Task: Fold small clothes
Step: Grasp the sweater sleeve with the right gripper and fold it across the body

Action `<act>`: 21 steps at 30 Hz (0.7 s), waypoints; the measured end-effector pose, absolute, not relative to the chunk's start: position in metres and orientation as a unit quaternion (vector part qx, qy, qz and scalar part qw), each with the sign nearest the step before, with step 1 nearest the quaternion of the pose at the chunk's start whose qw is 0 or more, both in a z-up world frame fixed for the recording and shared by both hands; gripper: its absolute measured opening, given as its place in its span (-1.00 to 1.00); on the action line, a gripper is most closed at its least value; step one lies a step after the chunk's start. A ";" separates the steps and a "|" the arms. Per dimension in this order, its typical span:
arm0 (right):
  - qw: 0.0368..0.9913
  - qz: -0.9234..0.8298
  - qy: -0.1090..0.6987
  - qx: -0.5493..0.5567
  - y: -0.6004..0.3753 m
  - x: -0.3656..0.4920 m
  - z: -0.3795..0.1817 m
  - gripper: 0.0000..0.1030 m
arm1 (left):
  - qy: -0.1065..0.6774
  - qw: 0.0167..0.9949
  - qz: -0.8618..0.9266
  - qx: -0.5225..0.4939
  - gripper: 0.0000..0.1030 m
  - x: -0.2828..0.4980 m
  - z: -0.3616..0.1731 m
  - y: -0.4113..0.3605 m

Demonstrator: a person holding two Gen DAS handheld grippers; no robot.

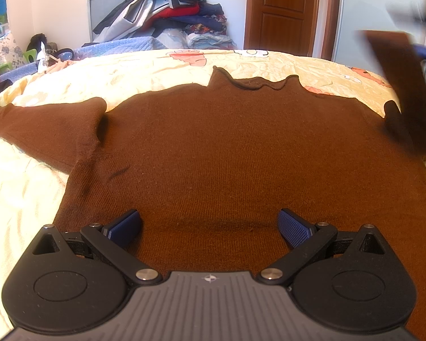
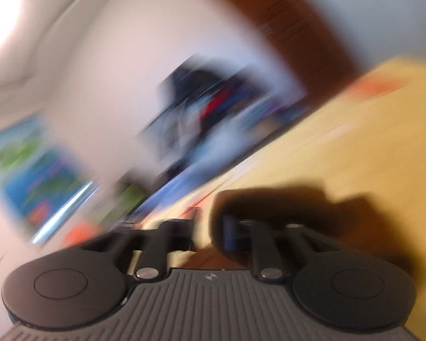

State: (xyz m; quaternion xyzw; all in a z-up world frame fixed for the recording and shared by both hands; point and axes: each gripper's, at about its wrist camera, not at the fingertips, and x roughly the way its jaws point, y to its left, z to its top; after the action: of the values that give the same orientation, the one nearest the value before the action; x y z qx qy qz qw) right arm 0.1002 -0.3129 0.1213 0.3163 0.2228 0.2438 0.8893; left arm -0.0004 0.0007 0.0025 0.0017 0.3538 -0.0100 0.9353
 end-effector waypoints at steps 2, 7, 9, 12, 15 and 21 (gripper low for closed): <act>0.880 0.288 0.238 0.294 -0.263 0.087 0.117 0.96 | 0.353 0.936 -0.011 0.000 1.00 0.000 0.005 0.001; 0.902 0.241 0.252 0.256 -0.229 0.048 0.077 0.87 | 0.344 0.938 -0.025 -0.023 1.00 -0.001 0.002 0.007; 0.907 0.214 0.279 0.233 -0.235 0.037 0.055 0.85 | 0.336 0.939 -0.044 -0.054 1.00 -0.002 0.006 0.013; 0.917 0.198 0.289 0.192 -0.236 0.009 0.039 0.85 | 0.301 0.932 -0.098 -0.177 1.00 0.000 0.026 0.032; 0.921 0.200 0.273 0.193 -0.235 -0.007 0.037 0.91 | 0.281 0.908 -0.139 -0.279 1.00 0.028 0.047 0.036; 0.918 0.189 0.287 0.199 -0.233 0.003 0.034 0.98 | 0.442 0.878 -0.045 -0.180 1.00 0.127 0.030 -0.015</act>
State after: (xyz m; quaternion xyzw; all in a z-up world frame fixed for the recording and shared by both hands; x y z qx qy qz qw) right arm 0.0035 -0.2328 0.0336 0.1991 0.2869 0.1889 0.9178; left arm 0.1273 -0.0149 0.0298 -0.1796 0.4420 -0.0455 0.8777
